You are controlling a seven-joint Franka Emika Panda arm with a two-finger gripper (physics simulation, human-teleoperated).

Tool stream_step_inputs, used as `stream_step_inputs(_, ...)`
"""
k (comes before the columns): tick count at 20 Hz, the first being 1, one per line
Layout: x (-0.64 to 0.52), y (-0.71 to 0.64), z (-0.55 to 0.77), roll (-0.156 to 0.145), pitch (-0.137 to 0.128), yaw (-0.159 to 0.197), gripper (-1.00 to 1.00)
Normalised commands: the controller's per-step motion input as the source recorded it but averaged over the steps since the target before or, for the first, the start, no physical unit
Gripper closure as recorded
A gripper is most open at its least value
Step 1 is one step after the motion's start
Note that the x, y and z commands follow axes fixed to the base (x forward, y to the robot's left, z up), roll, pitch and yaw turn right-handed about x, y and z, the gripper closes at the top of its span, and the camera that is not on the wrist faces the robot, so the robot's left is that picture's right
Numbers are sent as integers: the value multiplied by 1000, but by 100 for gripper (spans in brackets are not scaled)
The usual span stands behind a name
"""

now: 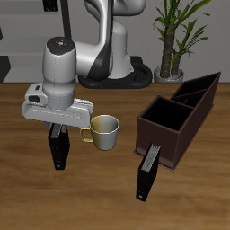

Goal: Place the right black book into the left desk caddy's front compartment

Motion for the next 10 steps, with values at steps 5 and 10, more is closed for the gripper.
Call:
stream_step_inputs(5, -110, 54, 629, -38, -79, -28, 100)
stream_step_inputs(10, -135, -33, 581, -64, -64, -63, 100)
